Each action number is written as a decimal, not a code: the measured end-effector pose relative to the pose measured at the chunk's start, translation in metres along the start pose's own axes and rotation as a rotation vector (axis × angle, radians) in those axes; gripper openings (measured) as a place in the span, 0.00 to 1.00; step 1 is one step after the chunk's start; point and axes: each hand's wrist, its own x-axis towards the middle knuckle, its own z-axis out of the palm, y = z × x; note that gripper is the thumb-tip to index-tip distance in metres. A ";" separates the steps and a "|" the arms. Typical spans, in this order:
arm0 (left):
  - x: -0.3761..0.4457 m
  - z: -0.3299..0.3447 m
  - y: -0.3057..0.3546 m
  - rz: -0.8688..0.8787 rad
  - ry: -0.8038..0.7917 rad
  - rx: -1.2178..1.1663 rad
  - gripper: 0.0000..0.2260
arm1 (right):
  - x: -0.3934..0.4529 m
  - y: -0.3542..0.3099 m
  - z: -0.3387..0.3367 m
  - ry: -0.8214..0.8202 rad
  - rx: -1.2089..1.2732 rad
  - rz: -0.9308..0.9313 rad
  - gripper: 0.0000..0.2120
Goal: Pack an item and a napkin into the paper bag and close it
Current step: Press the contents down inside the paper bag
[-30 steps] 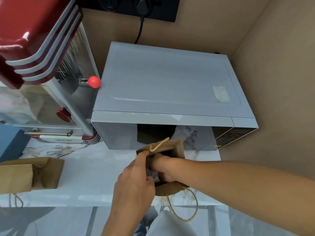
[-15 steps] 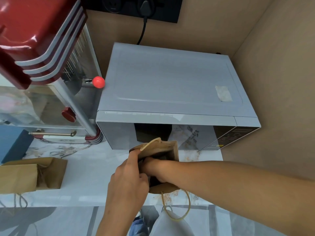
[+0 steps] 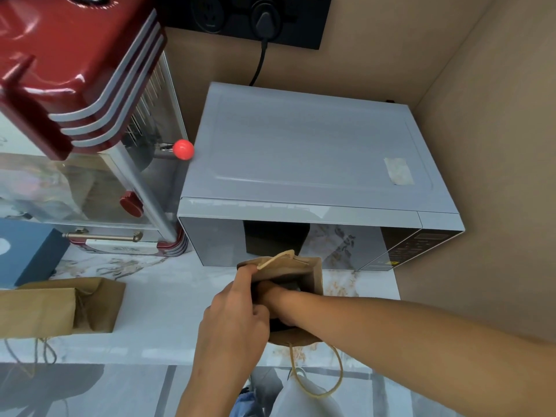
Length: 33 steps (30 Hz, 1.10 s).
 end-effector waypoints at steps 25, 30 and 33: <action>0.001 0.006 0.001 0.009 0.000 -0.061 0.26 | 0.004 0.033 -0.020 -0.075 0.278 0.151 0.09; 0.002 0.007 -0.001 -0.011 0.002 -0.068 0.25 | 0.005 0.026 -0.014 -0.114 0.159 0.054 0.15; 0.001 0.006 0.000 0.004 -0.008 -0.084 0.25 | 0.007 0.025 -0.014 -0.147 0.227 0.026 0.15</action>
